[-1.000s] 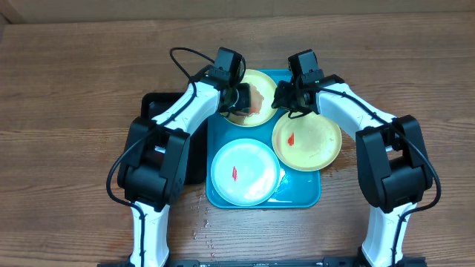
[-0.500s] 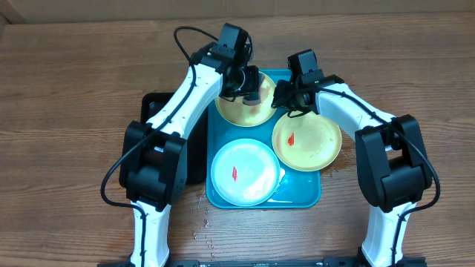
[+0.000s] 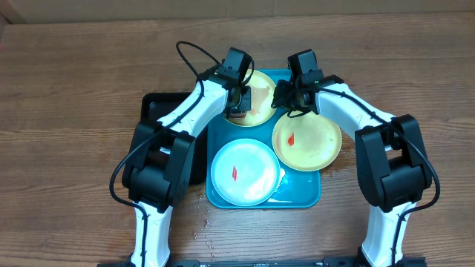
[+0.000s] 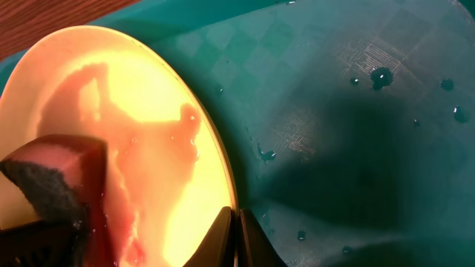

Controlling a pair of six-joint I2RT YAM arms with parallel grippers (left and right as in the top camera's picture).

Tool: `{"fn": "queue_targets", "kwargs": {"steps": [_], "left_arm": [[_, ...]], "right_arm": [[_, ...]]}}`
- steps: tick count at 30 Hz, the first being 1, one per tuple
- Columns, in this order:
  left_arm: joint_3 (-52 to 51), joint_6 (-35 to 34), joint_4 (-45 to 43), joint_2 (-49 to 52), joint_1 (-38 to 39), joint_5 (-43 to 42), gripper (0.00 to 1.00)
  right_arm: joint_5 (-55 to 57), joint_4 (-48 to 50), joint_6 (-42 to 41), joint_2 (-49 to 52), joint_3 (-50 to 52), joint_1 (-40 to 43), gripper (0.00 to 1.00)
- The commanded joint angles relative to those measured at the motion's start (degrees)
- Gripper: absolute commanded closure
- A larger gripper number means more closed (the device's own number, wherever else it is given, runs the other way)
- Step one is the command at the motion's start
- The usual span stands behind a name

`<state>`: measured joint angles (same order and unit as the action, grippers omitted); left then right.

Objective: Clean dirty plates on tray and stack at the side
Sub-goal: 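Rub the sponge across the top yellow plate with the left gripper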

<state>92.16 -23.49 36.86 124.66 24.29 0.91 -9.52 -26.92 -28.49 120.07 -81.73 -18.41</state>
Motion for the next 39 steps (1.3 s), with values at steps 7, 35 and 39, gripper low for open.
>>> {"fn": "queue_targets", "kwargs": {"steps": [7, 35, 39], "left_arm": [[-1.95, -0.96, -4.98, 0.68, 0.48, -25.51, 0.96], [0.48, 0.55, 0.92, 0.7, 1.33, 3.65, 0.96], [-1.16, 0.52, -1.81, 0.7, 1.92, -9.35, 0.96]], "right_arm": [[0.44, 0.24, -0.28, 0.94, 0.37, -0.26, 0.96], [0.44, 0.04, -0.24, 0.94, 0.37, -0.26, 0.96], [0.44, 0.02, -0.24, 0.94, 0.37, -0.26, 0.96]]}}
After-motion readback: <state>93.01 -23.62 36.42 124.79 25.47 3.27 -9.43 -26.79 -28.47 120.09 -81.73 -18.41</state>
